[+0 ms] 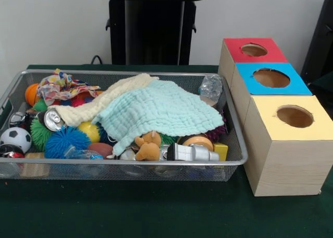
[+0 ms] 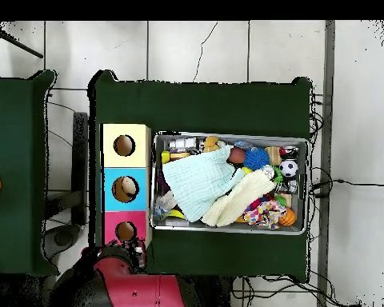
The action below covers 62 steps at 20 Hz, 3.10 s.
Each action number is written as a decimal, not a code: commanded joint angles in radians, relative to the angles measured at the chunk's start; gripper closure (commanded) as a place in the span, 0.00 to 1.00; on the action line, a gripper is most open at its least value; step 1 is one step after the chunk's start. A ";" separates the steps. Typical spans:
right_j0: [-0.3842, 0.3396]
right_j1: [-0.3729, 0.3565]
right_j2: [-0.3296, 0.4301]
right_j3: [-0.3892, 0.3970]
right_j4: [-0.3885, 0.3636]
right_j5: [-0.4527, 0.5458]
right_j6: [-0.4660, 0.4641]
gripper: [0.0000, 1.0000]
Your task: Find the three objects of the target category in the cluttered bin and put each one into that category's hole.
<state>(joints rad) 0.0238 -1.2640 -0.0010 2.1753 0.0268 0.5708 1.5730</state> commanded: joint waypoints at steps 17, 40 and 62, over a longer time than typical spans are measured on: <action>-0.248 0.185 0.076 0.134 -0.200 -0.266 -0.021 0.00; -0.267 0.430 0.145 0.024 -0.435 -0.455 0.138 0.00; -0.184 0.749 0.001 -0.049 -0.450 -0.699 0.119 0.00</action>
<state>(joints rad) -0.1422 -0.6512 0.0200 2.2611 -0.3698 -0.0222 1.5730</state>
